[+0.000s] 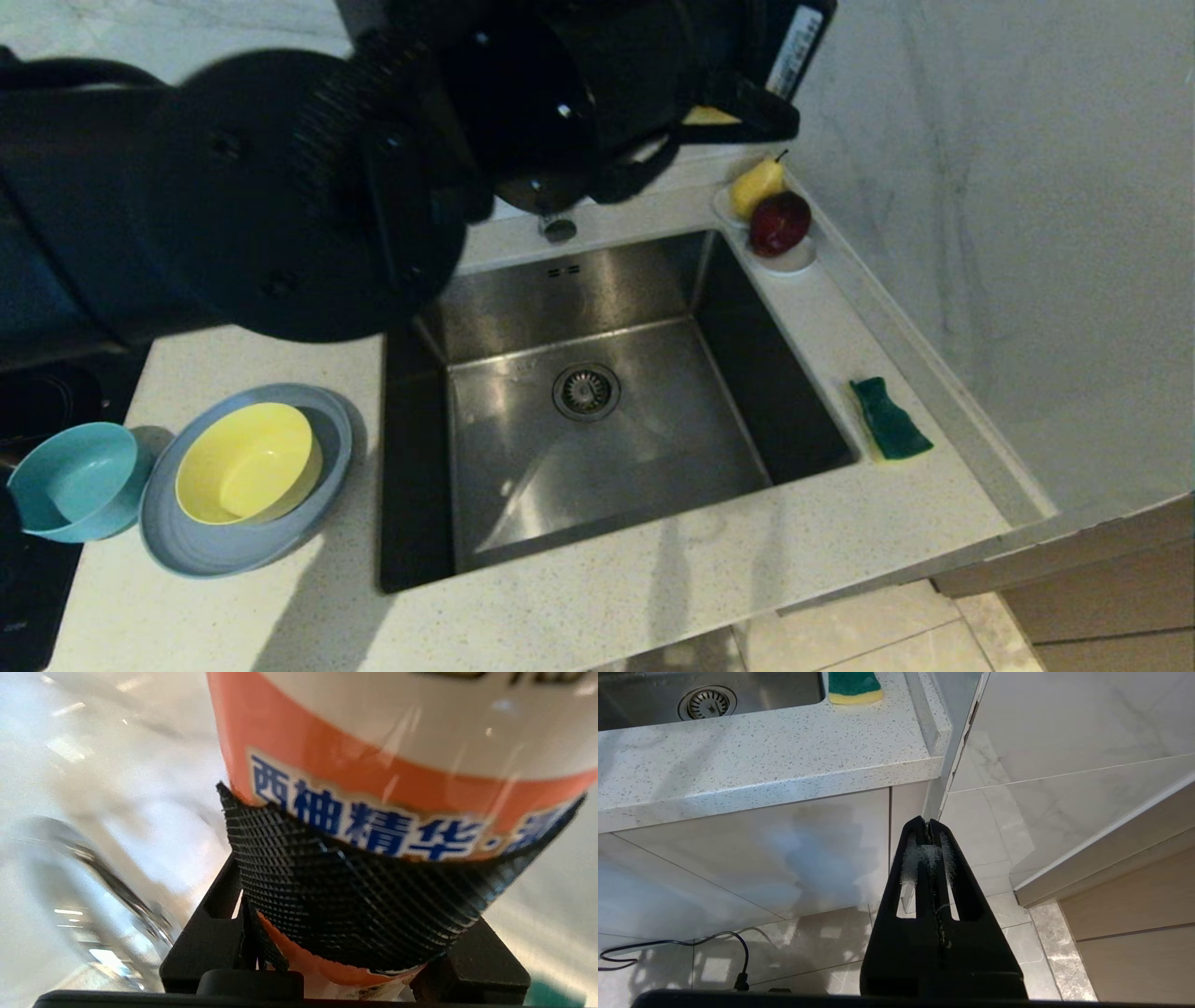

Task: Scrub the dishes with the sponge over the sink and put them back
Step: Place the dish soap on the table

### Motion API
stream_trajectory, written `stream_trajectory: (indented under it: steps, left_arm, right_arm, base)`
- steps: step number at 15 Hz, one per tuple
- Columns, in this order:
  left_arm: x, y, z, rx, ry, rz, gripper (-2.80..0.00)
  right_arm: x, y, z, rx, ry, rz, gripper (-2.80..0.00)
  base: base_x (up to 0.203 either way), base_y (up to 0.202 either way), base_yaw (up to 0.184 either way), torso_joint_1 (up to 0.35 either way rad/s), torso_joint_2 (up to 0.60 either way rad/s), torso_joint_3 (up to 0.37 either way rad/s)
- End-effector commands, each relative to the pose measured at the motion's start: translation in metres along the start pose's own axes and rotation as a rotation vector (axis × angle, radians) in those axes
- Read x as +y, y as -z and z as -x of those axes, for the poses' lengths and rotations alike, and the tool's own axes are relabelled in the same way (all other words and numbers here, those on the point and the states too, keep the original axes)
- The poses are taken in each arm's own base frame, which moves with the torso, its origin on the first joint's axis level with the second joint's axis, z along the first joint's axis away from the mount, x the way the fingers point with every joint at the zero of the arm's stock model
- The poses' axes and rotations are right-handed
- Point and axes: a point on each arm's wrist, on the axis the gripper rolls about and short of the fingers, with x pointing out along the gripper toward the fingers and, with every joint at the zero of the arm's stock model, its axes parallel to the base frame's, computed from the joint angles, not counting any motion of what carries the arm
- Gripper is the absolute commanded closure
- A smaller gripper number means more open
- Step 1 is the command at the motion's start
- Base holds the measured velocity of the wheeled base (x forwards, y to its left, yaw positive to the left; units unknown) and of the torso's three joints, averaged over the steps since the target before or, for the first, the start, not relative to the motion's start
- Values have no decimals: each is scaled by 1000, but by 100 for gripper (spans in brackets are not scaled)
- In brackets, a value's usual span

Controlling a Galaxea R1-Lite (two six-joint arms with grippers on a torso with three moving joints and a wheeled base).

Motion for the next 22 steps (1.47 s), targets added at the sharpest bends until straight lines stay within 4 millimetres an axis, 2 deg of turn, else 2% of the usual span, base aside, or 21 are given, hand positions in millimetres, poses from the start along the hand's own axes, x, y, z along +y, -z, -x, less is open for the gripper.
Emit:
stream_trajectory:
  steps: [1, 6, 9, 13, 16, 20, 22]
  left_arm:
    - [46, -34, 23, -97, -55, 48, 0]
    - [120, -62, 62, -132, -189, 52, 0]
    - [164, -64, 92, -34, -295, 19, 0]
    - [209, -61, 120, 25, -483, 97, 0]
    - [213, -35, 111, 40, -534, 340, 0]
    - [243, 25, 109, 196, -728, 329, 0]
    - [263, 54, 104, 179, -811, 306, 0]
  right_arm:
    - [0, 0, 0, -1, -1, 0, 0]
    - [0, 0, 0, -1, -1, 0, 0]
    - [0, 0, 0, -1, -1, 0, 0]
    - [0, 0, 0, -1, -1, 0, 0]
    - [0, 0, 0, -1, -1, 0, 0]
    - [0, 0, 0, -1, -1, 0, 0]
    - [0, 0, 0, -1, -1, 2, 0]
  base:
    - [0, 0, 0, 0, 0, 0]
    - [0, 0, 0, 0, 0, 0]
    - [0, 0, 0, 0, 0, 0]
    - [0, 0, 0, 0, 0, 0]
    - [0, 0, 0, 0, 0, 0]
    - [0, 0, 0, 0, 0, 0]
    - [0, 0, 0, 0, 0, 0]
